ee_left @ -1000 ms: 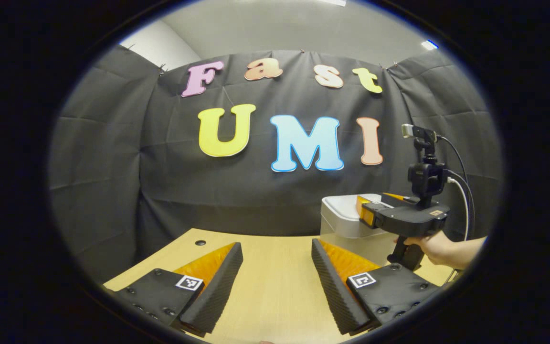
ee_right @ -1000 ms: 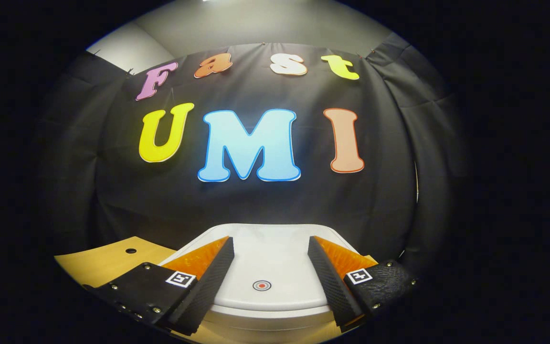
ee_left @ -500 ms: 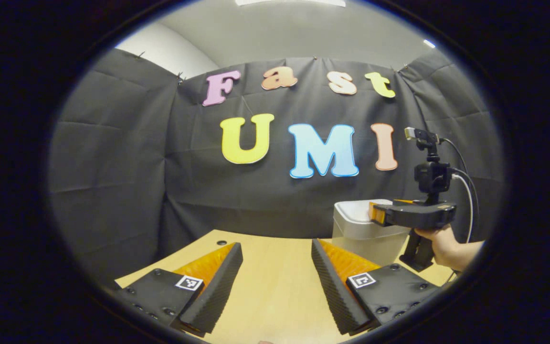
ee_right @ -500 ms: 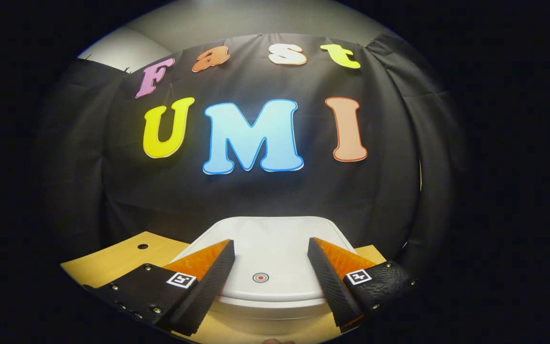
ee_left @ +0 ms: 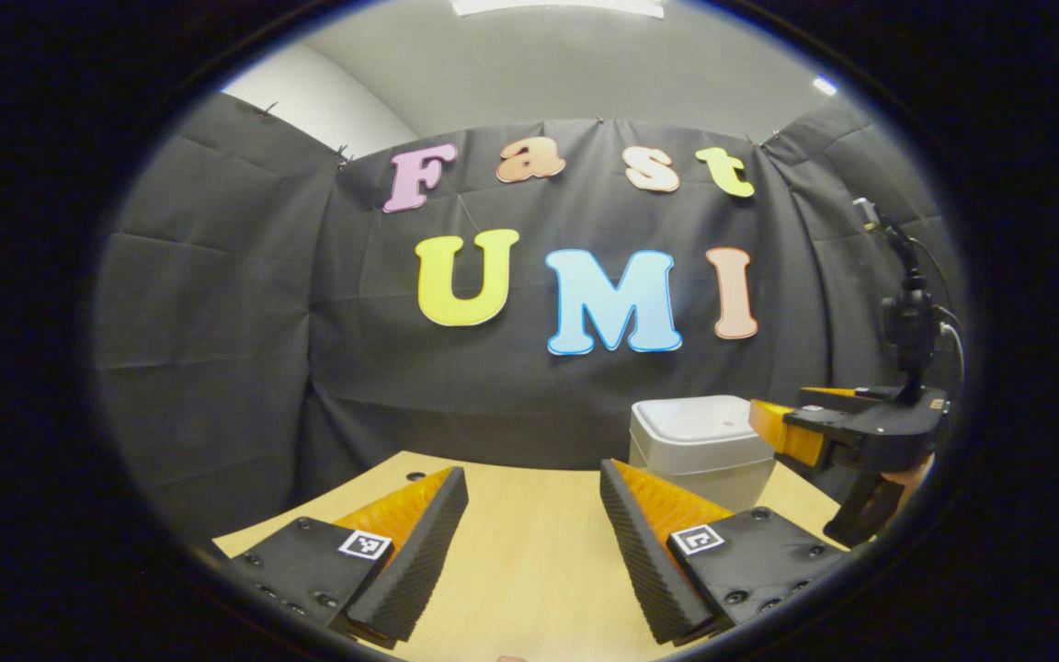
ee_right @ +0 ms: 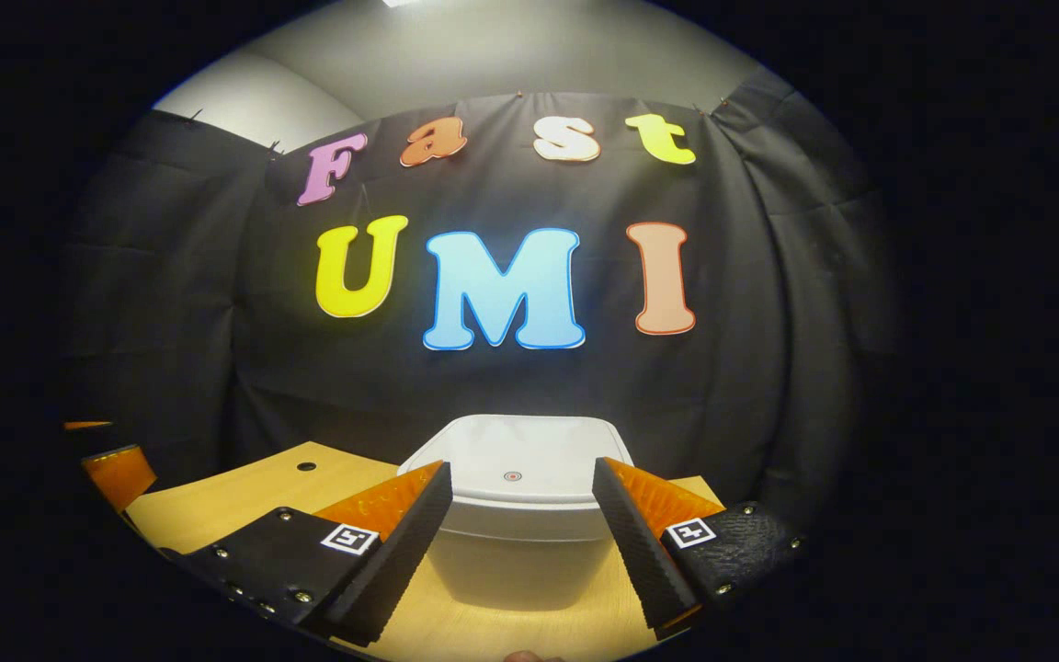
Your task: Press the lid of the desktop garbage bin to open it, pick up the crumpled paper on the desktop and throw it into the bin, then pick up the pop can on the desktop and drop it into the bin, and finally close the garbage bin lid.
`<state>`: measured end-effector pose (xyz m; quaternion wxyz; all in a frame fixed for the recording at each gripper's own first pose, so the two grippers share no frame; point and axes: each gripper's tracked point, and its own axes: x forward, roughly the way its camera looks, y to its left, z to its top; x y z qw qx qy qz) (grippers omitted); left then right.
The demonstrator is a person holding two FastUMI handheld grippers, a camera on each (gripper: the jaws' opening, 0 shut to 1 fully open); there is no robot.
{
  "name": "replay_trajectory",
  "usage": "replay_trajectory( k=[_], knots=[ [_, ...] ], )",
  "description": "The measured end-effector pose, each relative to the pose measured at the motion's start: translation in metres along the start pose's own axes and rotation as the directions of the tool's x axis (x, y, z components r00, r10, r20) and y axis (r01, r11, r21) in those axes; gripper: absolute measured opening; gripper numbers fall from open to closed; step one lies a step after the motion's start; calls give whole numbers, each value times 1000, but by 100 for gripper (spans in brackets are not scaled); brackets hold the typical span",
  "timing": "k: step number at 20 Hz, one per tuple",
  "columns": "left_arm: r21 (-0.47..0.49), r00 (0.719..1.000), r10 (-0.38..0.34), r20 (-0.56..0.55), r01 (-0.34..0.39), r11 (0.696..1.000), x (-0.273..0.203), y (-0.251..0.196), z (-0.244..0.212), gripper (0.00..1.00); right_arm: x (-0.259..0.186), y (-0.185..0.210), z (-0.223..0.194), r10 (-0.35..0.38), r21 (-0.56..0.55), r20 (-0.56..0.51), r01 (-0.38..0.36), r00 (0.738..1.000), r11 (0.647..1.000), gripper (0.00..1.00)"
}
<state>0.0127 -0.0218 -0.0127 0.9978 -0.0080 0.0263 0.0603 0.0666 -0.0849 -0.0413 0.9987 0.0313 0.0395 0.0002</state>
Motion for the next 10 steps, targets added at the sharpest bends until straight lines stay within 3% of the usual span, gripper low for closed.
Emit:
replay_trajectory(
  k=[3,10],
  knots=[
    [-11,1000,-20,1,20,1000,9,2,-2,96,-30,10,4,10,-19,21,-10,1000,1000,98],
    [30,997,-82,3,82,996,27,14,-6,96,-67,21,0,-54,-88,43,57,998,994,98]
  ],
)
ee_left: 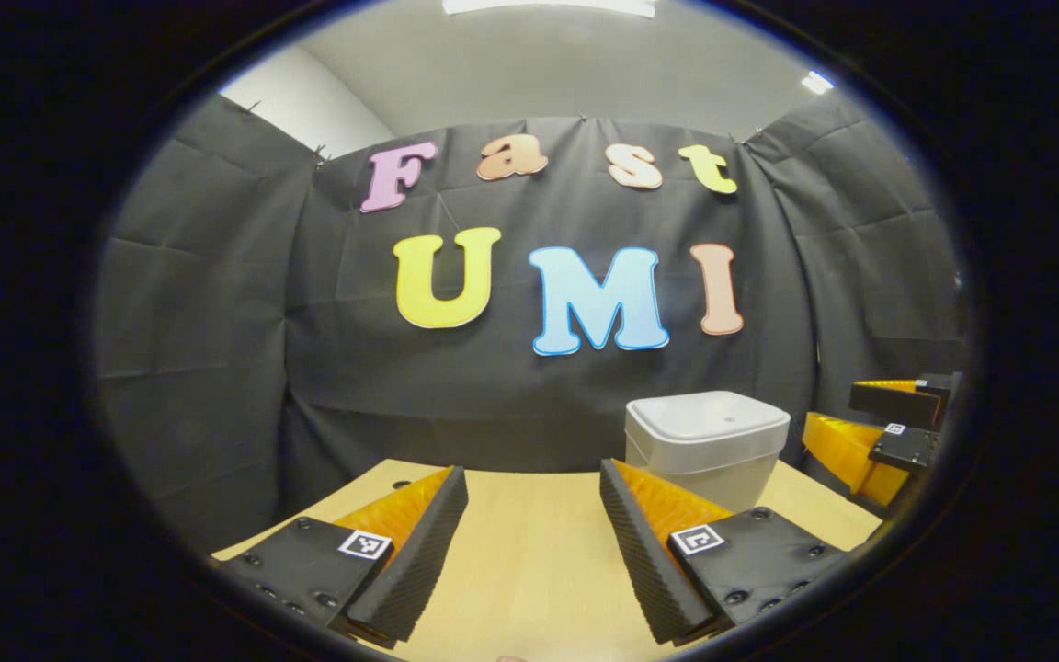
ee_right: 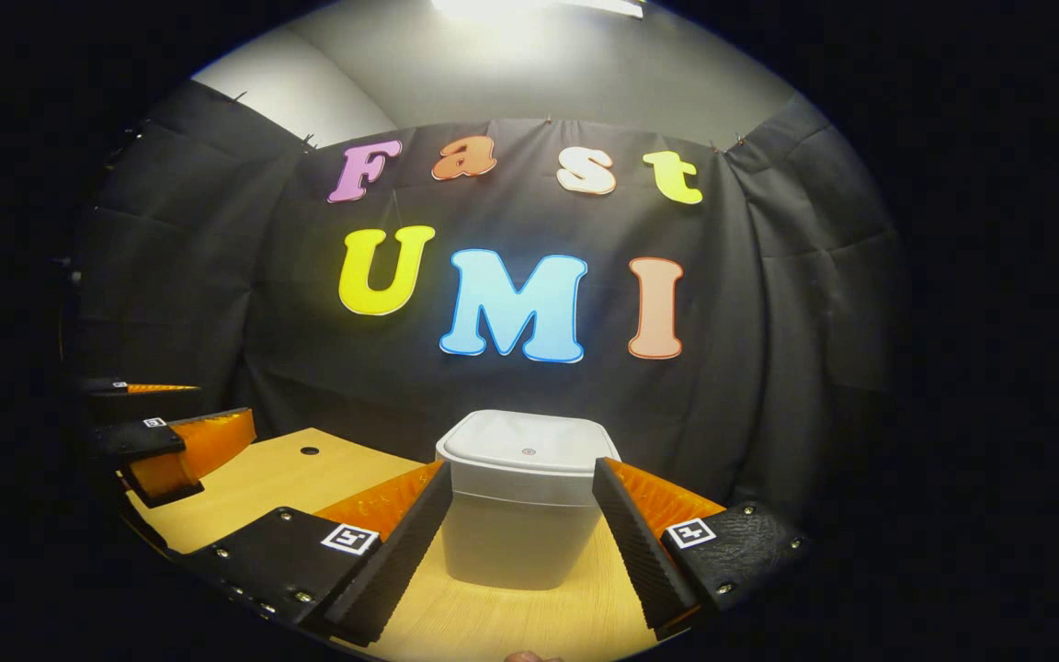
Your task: Press the lid of the desktop garbage bin to open it, pick up the crumpled paper on the desktop and throw it into the bin, then pick up the pop can on the desktop and drop it into the bin, and finally close the garbage bin lid.
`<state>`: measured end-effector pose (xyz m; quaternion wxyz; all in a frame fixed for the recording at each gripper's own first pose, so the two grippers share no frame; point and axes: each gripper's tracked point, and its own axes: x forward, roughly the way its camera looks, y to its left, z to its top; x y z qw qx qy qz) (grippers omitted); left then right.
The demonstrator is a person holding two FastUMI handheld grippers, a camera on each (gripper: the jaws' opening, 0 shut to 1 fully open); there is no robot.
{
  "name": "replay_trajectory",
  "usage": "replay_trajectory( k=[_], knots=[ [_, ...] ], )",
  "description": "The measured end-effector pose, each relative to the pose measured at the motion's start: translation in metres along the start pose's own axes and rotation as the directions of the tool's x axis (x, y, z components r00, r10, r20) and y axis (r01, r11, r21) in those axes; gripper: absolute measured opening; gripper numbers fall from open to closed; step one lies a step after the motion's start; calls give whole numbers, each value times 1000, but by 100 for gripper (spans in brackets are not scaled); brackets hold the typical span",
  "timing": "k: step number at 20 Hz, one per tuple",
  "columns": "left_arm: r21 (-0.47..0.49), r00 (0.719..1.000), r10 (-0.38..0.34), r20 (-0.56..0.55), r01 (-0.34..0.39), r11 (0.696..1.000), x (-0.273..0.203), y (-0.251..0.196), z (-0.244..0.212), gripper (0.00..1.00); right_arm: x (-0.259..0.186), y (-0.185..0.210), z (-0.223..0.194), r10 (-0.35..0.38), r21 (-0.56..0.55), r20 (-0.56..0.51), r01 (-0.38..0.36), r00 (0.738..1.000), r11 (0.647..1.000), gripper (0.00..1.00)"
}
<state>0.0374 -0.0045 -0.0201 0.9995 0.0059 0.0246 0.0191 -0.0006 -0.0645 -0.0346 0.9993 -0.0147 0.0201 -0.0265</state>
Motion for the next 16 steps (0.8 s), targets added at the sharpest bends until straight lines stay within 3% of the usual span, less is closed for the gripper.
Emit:
replay_trajectory(
  k=[10,16],
  knots=[
    [12,991,-123,47,123,992,16,-30,2,96,-25,-16,6,-111,4,-34,111,993,994,97],
    [3,987,-141,73,141,990,10,-67,5,95,-39,-59,8,-159,46,-4,159,987,986,97]
  ],
)
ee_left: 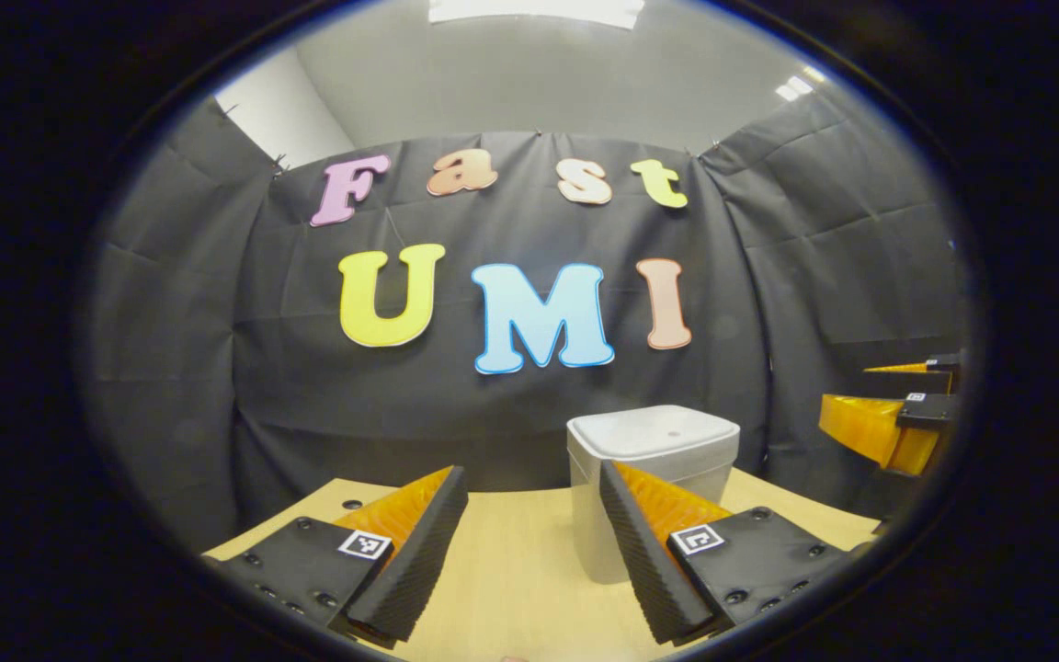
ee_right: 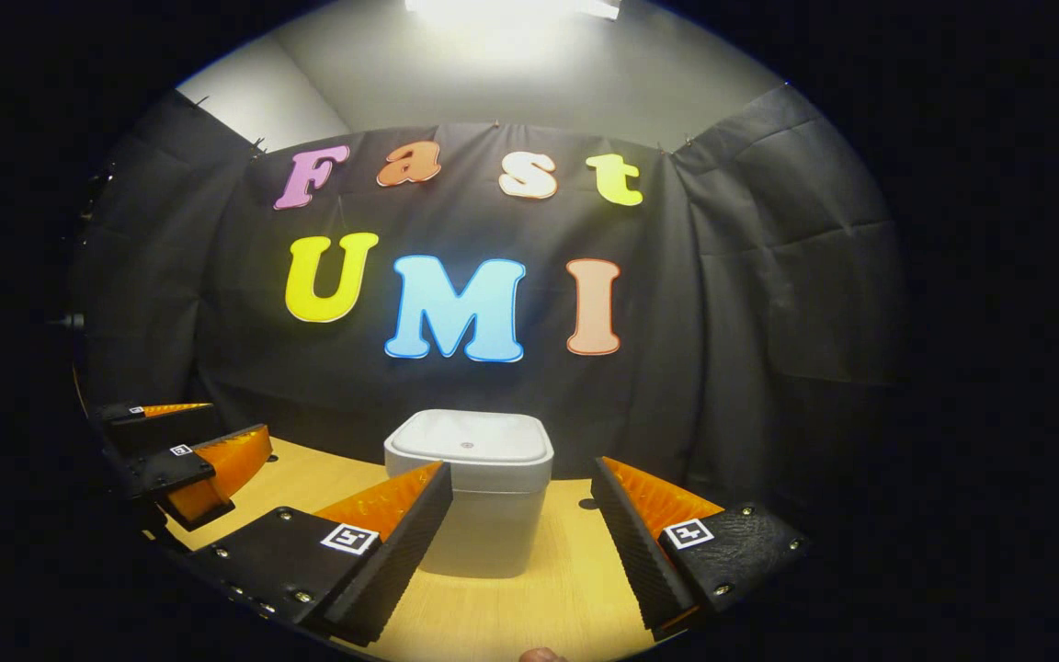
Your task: Press the lid of the desktop garbage bin to open it, pick up the crumpled paper on the desktop and throw it into the bin, then pick up the pop can on the desktop and drop it into the bin, and finally close the garbage bin lid.
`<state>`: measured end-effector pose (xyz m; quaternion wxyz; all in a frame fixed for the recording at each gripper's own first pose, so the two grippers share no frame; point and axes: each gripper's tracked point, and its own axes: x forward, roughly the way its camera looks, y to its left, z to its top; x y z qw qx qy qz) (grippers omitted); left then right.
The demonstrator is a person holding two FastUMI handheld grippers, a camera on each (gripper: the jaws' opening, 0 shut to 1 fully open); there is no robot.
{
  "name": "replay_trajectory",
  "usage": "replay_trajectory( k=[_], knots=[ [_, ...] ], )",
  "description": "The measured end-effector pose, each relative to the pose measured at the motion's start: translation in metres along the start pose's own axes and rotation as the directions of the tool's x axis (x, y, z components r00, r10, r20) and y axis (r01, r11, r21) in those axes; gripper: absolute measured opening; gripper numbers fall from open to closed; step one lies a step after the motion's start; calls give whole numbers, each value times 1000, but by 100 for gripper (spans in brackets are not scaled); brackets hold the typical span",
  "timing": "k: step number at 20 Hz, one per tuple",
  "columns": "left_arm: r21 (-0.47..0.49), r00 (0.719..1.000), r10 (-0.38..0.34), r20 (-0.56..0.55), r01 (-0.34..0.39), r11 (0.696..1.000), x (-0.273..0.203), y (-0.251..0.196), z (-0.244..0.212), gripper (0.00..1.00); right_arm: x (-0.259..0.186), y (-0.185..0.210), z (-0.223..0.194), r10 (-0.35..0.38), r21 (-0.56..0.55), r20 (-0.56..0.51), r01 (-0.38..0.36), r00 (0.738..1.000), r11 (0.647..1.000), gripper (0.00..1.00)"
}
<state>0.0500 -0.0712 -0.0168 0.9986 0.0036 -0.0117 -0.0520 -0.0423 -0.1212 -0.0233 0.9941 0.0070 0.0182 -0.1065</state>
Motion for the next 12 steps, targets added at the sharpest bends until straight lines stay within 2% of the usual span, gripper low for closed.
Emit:
replay_trajectory(
  k=[7,10,12],
  knots=[
    [-56,996,94,3,-94,994,-8,-87,-11,96,4,-92,-6,47,-42,39,-46,998,998,97],
    [-3,994,109,12,-109,994,-9,-137,-10,95,8,-125,-17,105,-8,25,-105,994,994,97],
    [-7,994,105,15,-105,994,-6,-174,-14,96,11,-152,-27,115,13,2,-115,993,993,97]
  ],
)
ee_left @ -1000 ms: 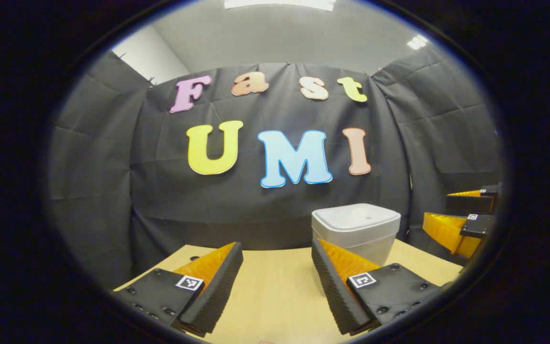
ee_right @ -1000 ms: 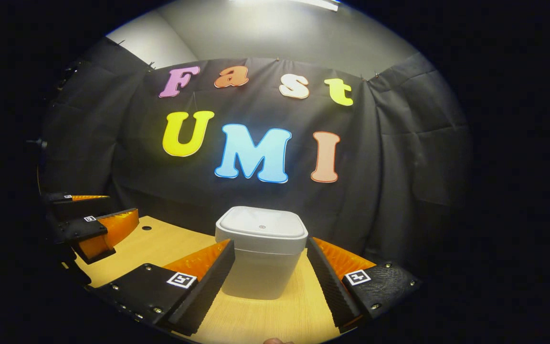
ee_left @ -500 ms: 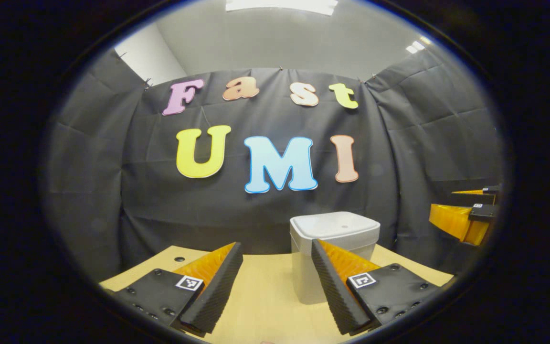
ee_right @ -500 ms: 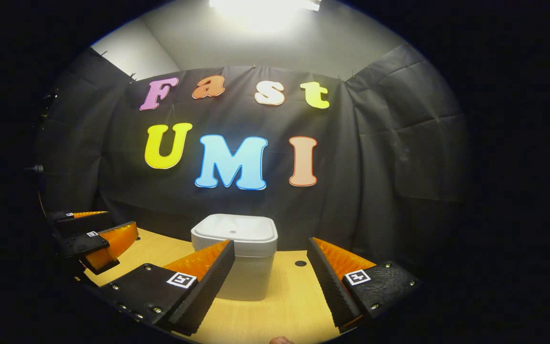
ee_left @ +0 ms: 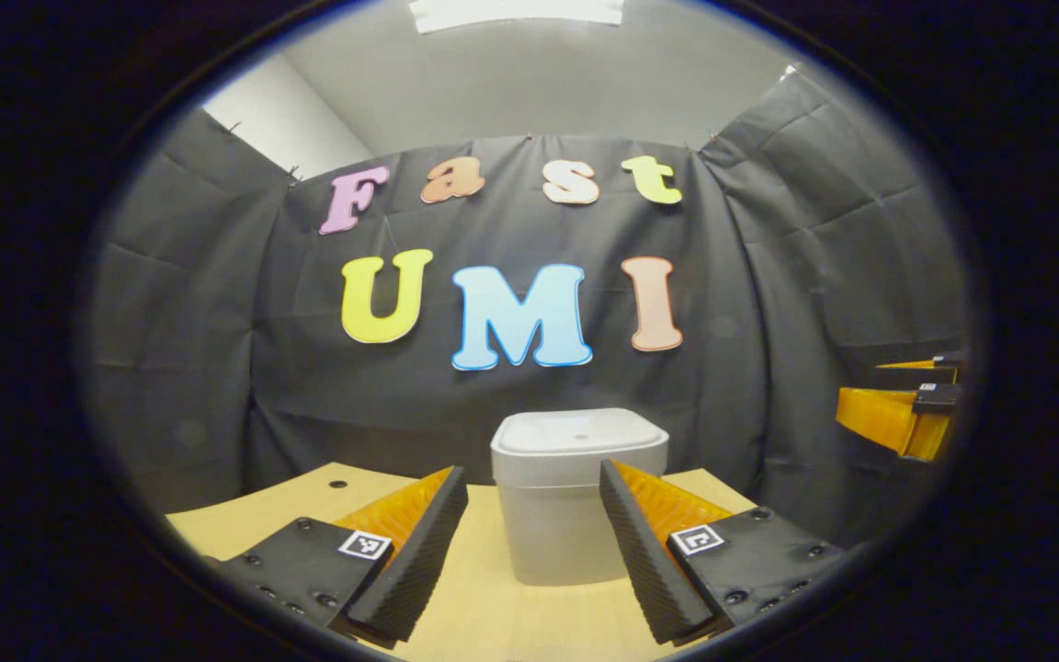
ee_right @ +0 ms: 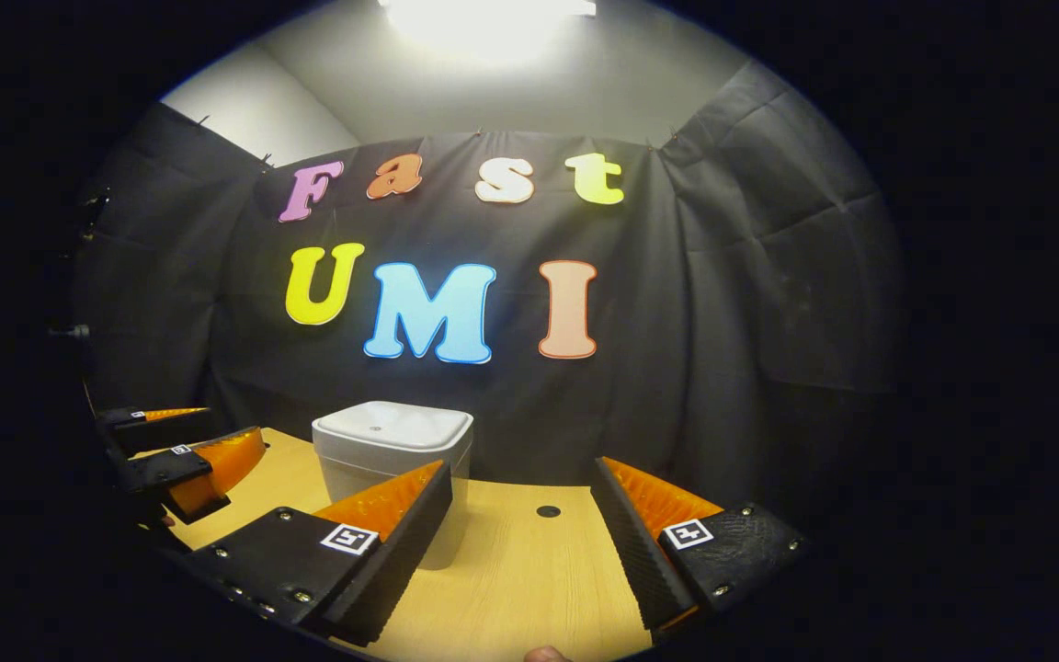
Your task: Press the lid of the desktop garbage bin to open it, pick up the crumpled paper on the desktop and throw it into the bin, then pick up the pop can on the desktop and drop it into the bin, and finally close the garbage bin lid.
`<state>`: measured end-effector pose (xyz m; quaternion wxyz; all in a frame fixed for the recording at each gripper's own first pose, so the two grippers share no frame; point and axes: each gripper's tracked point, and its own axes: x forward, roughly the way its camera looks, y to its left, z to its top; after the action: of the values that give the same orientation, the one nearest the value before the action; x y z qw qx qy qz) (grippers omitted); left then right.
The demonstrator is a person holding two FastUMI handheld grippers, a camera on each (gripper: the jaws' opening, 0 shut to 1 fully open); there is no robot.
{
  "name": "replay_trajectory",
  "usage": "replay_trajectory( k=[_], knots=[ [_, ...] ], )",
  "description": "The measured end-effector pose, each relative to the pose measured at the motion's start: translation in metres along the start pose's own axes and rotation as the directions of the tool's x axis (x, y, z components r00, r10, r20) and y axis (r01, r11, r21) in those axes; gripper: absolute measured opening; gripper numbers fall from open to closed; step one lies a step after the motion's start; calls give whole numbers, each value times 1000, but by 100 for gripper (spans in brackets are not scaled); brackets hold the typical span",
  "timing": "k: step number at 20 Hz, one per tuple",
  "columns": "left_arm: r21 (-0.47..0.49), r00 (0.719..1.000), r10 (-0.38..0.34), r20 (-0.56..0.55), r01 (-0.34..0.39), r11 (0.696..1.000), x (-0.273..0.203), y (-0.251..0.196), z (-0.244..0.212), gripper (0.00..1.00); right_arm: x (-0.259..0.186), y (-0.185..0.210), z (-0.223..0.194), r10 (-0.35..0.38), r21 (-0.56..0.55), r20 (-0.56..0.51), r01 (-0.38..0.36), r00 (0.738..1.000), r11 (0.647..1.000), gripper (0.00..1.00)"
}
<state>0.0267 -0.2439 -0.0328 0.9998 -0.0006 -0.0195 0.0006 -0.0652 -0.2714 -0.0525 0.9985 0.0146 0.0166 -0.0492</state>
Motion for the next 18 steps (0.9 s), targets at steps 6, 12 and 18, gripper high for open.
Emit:
replay_trajectory(
  k=[6,12,18],
  knots=[
    [-51,999,-8,33,10,999,-1,-91,-2,96,7,-67,-25,0,-5,-25,0,1000,1000,97],
    [-35,999,-15,33,16,999,1,-130,-4,96,10,-97,-25,-5,11,5,5,1000,1000,97],
    [-47,1000,-18,12,18,999,-5,-150,-16,96,4,-108,-30,2,-5,3,-2,1000,1000,97]
  ],
)
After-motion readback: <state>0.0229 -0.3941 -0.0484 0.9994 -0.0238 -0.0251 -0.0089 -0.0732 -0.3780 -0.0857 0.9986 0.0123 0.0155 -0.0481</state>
